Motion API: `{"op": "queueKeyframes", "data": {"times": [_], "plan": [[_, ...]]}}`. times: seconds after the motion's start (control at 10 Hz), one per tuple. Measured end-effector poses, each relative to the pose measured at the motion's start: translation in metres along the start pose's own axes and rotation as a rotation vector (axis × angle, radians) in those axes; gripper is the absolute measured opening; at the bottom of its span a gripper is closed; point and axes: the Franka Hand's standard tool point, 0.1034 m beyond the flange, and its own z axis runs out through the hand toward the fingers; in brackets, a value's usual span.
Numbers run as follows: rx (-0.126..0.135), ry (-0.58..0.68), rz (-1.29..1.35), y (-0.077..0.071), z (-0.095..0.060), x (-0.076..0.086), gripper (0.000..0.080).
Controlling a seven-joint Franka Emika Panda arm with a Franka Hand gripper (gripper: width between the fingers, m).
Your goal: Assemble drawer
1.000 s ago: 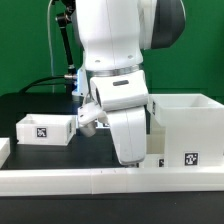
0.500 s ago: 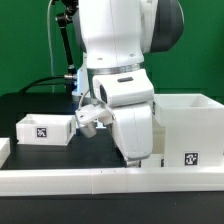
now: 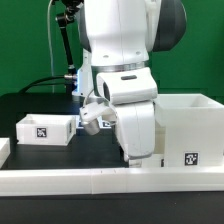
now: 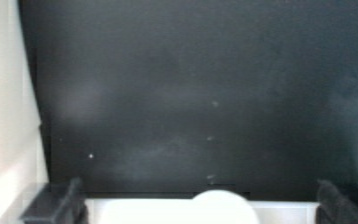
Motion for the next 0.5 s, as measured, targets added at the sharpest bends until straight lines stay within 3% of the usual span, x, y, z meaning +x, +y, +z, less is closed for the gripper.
{"op": "queueKeyframes", "data": {"times": [0.5], "plan": [[0.001, -0.004, 0.046, -0.0007, 0.001, 0.0, 0.0648]]}}
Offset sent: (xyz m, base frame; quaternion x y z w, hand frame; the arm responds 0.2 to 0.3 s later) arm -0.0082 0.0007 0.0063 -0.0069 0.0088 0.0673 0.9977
